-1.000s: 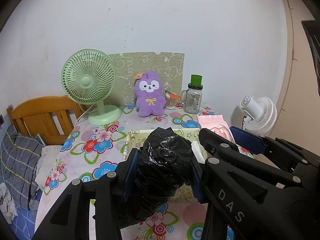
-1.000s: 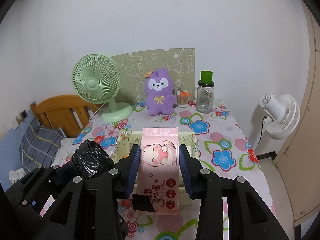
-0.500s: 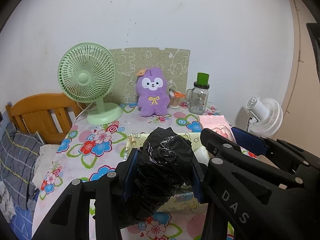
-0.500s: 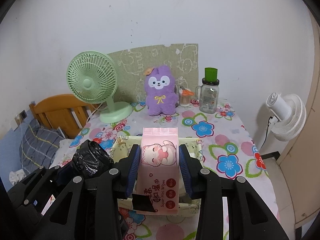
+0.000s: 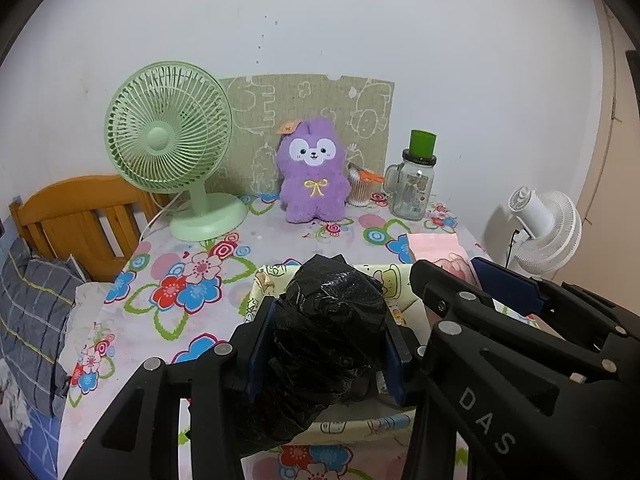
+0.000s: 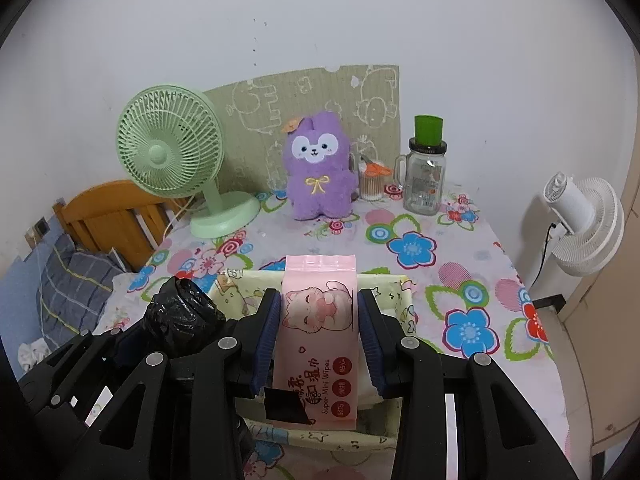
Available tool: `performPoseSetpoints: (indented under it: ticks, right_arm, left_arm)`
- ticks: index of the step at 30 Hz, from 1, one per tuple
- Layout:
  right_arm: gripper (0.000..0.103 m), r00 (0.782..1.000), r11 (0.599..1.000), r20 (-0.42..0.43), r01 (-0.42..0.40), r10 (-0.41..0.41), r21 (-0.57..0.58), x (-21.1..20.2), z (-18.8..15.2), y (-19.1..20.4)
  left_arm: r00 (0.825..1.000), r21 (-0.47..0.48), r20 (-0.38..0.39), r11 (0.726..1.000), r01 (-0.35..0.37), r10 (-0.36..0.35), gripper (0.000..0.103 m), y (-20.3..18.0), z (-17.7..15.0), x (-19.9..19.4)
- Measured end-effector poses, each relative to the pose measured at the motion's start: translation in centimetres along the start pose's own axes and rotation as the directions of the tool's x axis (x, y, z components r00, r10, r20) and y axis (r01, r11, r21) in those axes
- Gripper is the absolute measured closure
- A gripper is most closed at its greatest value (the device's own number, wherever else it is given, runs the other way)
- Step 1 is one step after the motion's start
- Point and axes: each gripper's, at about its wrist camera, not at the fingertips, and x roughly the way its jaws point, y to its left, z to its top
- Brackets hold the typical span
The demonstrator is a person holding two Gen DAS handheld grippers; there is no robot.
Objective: Organize soft objects
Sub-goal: 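Carry the black bag with the left tool while the right tool carries the wipes pack over the box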
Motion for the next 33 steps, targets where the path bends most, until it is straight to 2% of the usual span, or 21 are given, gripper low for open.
performPoseSetpoints:
  ticks: [18,25,33]
  right_arm:
    - [0.061,0.998,1.000,-0.060,0.004,-0.003,0.007,3.7,-0.6,-0.8]
    - [0.061,0.998,1.000,-0.070,-0.003,0.003,-0.001,4.5,-0.7,-0.5]
    - [0.061,0.995,1.000,-0.095,-0.025,0.024,-0.003,5.9,-1.1,0.3]
  left_arm:
    - [0.998,-0.006,-0.065,1.000,0.002,-0.002,0.053,0.4,-0.7,4.2]
    - [0.996,-0.001,-0.088,1.000,0.000,0.000,0.033,0.7,-1.1,5.1]
    - [0.996,-0.002,-0.094,1.000,-0.003,0.003,0.025,1.4,-1.4,5.2]
